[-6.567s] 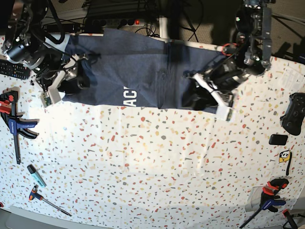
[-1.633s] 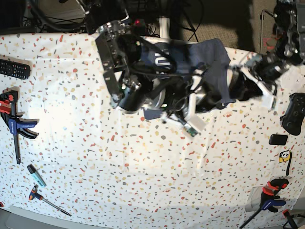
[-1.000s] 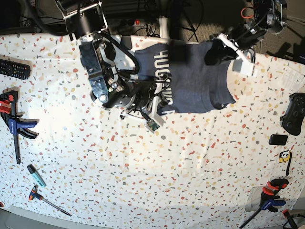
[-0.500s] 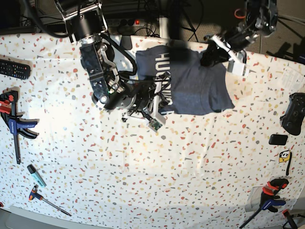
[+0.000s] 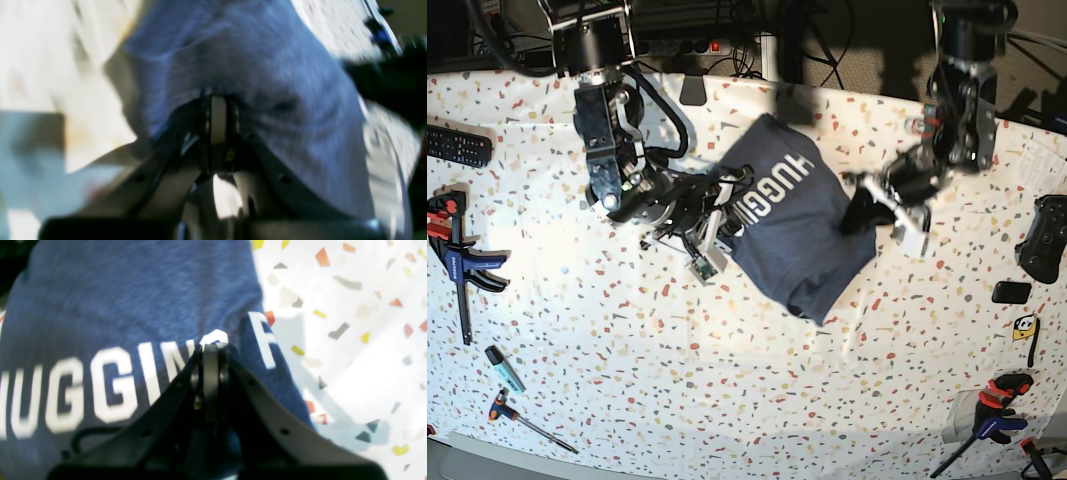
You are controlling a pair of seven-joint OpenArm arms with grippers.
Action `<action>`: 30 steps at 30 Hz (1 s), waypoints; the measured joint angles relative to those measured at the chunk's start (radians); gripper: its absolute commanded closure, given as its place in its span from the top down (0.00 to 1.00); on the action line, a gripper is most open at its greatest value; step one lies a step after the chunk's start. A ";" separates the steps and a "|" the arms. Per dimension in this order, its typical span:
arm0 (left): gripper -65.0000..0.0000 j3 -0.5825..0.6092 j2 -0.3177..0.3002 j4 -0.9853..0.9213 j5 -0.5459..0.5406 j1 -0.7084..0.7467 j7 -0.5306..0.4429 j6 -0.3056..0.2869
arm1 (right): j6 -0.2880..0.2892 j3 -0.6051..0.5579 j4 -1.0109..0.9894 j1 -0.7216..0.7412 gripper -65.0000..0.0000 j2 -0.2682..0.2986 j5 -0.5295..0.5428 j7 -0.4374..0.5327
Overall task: Fold the T-shirt properly
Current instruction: 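Lift and flip the bundle over with both grippers, printed side up, then release the shirt and raise both grippers away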
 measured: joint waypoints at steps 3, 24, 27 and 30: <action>0.00 -0.006 0.021 -0.037 0.100 -0.072 0.002 0.030 | -0.001 0.003 0.026 -0.042 0.00 -0.008 -0.005 0.014; 0.00 -0.003 0.085 -0.060 0.114 -0.259 0.139 0.072 | -0.027 0.005 0.277 -0.219 0.00 -0.004 -0.018 0.040; 0.00 -0.003 0.080 -0.015 0.103 -0.256 0.206 0.072 | -0.034 0.018 0.342 -0.221 0.00 -0.005 -0.018 0.039; 0.00 -0.003 0.066 0.063 0.082 -0.244 0.269 0.072 | -0.038 0.052 0.391 -0.224 0.00 -0.005 -0.006 0.023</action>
